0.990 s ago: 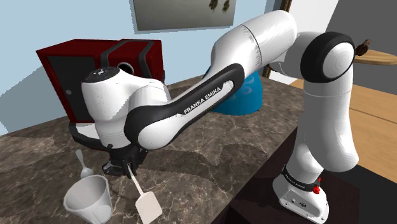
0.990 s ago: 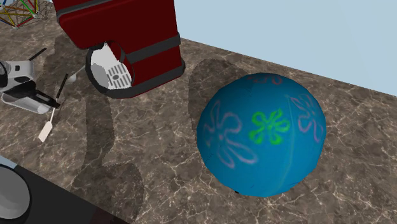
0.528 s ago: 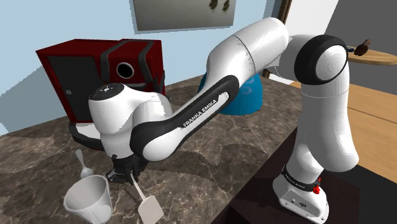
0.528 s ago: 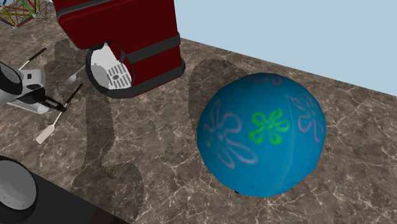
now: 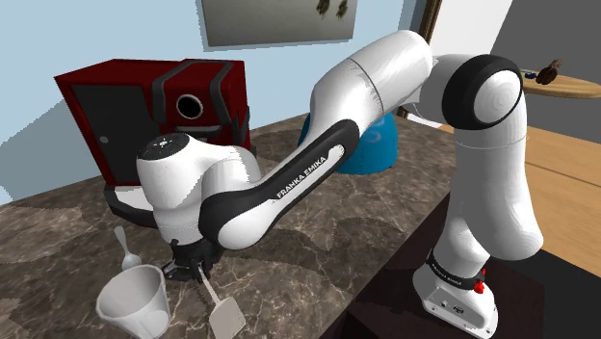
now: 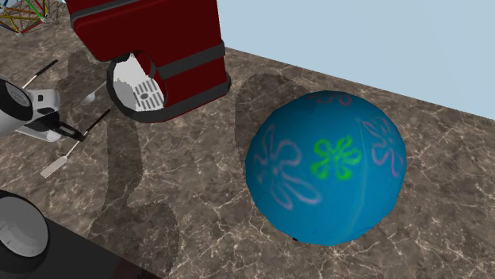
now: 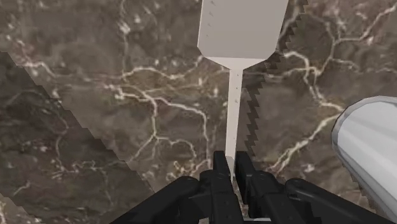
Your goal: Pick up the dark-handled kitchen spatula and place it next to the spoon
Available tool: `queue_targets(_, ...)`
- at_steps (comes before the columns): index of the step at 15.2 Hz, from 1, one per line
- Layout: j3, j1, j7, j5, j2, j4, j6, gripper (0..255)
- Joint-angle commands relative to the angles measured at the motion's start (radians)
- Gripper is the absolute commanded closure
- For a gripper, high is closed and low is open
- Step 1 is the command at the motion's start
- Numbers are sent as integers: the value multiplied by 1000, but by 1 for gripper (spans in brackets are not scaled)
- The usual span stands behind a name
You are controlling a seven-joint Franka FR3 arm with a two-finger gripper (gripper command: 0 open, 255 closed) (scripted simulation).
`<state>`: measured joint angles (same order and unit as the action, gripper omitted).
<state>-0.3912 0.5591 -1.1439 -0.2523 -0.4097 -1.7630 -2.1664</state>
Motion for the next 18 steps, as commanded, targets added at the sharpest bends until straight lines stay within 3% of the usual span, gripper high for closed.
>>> queue_targets(1, 0, 0, 0, 0, 0, 0, 0, 255)
queue_targets(2, 0, 0, 0, 0, 0, 0, 0, 0)
queue_targets(7, 0, 0, 0, 0, 0, 0, 0, 0)
queue_targets(11, -16, -6, 20, 32, 57, 50, 102, 0)
queue_targets(18, -16, -6, 20, 32, 57, 50, 102, 0)
